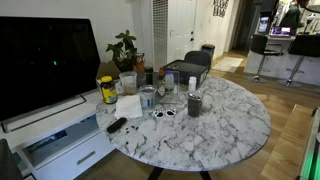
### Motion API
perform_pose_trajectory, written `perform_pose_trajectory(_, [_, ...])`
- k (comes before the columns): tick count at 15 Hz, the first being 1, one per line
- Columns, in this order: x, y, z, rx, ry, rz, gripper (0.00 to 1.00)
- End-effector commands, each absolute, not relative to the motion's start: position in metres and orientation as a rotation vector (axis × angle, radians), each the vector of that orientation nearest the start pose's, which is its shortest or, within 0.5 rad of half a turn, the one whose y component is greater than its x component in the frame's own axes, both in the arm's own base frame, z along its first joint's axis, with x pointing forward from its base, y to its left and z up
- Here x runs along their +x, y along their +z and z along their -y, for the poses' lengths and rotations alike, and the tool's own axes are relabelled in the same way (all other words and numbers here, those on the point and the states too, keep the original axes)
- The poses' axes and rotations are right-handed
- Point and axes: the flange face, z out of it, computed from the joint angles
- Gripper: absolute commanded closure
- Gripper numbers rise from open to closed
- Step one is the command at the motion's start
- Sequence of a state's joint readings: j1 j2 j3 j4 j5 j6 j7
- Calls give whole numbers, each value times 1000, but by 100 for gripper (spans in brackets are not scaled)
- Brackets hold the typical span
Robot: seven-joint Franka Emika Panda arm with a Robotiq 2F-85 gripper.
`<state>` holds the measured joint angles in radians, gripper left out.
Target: Pick up the desktop pen and pencil basket and put it in the clear crisper drawer
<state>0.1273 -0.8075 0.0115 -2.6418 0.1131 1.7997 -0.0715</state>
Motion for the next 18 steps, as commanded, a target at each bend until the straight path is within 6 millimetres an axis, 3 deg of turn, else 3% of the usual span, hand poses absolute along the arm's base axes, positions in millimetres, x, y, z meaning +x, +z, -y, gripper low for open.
perform_pose_trajectory(1, [301,482,-52,-3029,58,272,0])
perform_pose_trajectory(16, [301,482,-52,-3029,58,272,0])
perform_pose_trajectory(18, [316,477,-47,-3032,93,320,0])
